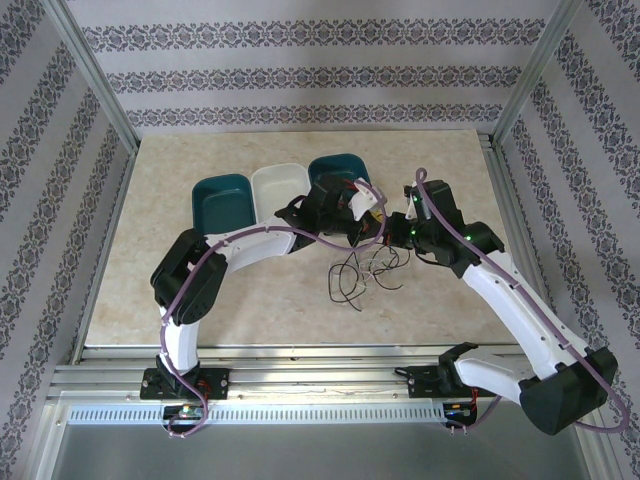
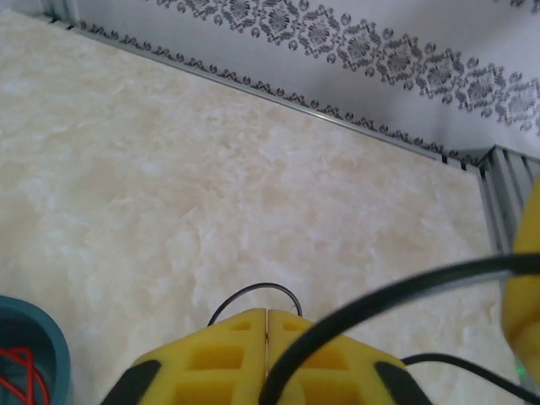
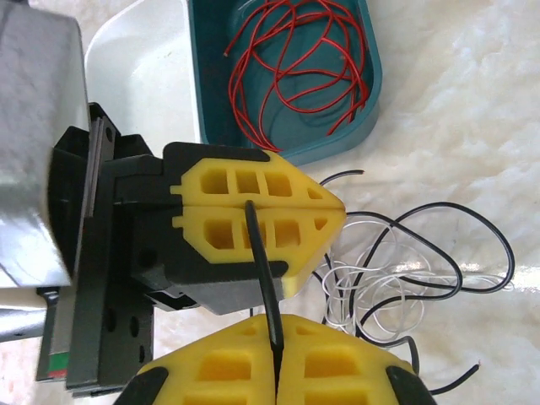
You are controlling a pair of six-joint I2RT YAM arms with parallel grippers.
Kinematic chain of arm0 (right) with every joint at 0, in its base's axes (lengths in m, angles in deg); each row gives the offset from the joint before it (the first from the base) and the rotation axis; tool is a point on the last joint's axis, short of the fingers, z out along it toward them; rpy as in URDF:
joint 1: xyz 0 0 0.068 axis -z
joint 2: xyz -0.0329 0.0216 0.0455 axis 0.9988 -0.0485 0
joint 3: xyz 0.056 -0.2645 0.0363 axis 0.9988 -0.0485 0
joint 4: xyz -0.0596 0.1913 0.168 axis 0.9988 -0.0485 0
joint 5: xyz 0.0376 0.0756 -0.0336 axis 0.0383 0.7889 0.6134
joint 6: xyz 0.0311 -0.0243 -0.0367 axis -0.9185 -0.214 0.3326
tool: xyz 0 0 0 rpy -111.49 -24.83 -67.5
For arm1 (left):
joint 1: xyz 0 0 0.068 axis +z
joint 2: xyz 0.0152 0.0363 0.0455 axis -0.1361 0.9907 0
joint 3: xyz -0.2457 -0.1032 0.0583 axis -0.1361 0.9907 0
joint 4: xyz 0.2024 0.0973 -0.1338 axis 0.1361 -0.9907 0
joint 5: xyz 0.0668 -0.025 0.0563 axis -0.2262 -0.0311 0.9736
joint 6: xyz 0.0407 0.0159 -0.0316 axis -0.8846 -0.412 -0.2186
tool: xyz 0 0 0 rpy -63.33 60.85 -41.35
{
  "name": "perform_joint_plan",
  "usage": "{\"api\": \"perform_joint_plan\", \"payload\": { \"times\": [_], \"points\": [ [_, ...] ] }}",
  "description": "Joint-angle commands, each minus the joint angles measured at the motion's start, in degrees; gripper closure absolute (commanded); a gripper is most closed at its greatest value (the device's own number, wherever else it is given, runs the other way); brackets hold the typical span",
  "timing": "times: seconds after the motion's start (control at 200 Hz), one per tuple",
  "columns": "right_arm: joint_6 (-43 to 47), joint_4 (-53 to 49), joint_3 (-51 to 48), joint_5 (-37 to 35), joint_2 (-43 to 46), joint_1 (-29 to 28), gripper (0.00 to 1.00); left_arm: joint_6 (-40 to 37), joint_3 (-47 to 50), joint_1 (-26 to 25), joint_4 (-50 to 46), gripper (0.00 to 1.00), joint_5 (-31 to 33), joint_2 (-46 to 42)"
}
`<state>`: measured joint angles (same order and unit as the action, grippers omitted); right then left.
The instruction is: Untangle the cables
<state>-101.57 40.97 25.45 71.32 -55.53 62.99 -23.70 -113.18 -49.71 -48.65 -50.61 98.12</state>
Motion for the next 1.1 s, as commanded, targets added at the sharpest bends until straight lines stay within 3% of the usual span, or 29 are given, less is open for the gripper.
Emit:
{"api": "perform_joint_plan", "payload": {
  "times": [0.0,0.245,0.43,0.849,1.099],
  "points": [
    [0.3,-0.4,-1.7,-2.1,2.5,0.9,0.87,3.1,0.6,0.1,2.7,1.0,1.4,-1.3],
    [-0.2,0.4,-6.1,-0.6,8.8,8.1,0.58,9.1,4.4,0.1,4.2,1.0,6.9,-6.5],
    [1.1,-0.5,-8.3,0.4,10.3,13.4,0.36,13.2,6.3,0.1,7.2,1.0,5.4,-9.7],
    [2.0,4.8,-16.7,-1.3,3.0,17.2,0.33,20.3,3.6,0.1,10.2,1.0,2.9,-12.4],
    [0.9,9.2,-22.1,-2.6,5.8,17.3,0.35,23.7,-4.7,0.0,6.8,1.0,2.5,-10.7]
  ]
}}
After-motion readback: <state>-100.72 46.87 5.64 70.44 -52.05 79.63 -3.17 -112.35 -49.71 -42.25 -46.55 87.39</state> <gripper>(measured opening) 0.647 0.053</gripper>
